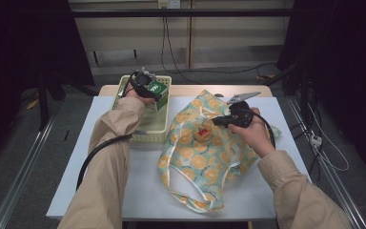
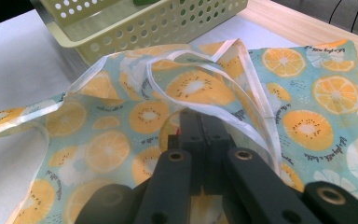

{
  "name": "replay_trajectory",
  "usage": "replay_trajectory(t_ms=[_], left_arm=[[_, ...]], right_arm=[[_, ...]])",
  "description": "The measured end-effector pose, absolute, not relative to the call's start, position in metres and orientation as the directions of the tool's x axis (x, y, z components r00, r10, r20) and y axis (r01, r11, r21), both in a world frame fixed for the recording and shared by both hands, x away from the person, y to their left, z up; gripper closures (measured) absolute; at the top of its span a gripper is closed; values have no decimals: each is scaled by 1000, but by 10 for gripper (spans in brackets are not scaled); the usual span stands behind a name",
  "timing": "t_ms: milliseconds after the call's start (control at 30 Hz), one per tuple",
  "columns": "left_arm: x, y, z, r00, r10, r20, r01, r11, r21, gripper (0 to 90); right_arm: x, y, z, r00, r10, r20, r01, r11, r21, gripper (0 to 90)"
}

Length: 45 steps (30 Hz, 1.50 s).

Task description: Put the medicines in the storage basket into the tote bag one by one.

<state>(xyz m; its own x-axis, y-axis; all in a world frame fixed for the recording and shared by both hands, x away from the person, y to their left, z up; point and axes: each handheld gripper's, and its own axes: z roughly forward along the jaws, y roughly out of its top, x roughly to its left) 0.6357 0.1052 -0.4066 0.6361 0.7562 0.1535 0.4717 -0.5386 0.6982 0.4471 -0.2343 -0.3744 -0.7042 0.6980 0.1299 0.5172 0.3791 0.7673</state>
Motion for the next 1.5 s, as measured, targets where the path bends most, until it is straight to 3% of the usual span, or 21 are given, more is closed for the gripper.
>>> replay_trajectory(t_ms=[300, 500, 800, 1033, 1500], left_arm=[[630, 94, -407, 673, 714, 193, 441, -596, 671, 84], [629, 104, -416, 634, 772, 54, 547, -496, 674, 141], [617, 101, -410, 608, 790, 82, 565, -503, 654, 162], [598, 118, -388, 598, 802, -5, 605, -448, 658, 164], [533, 129, -326, 714, 699, -38, 509, -482, 713, 164]], right_arm=[[449, -233, -377, -703, 699, 131, 519, 378, 766, 900], [447, -233, -375, -704, 698, 132, 514, 372, 773, 900], [446, -236, -377, -699, 703, 132, 517, 368, 773, 900], [444, -239, -380, -684, 718, 130, 524, 359, 772, 900], [444, -235, -381, -661, 740, 124, 531, 345, 774, 900]])
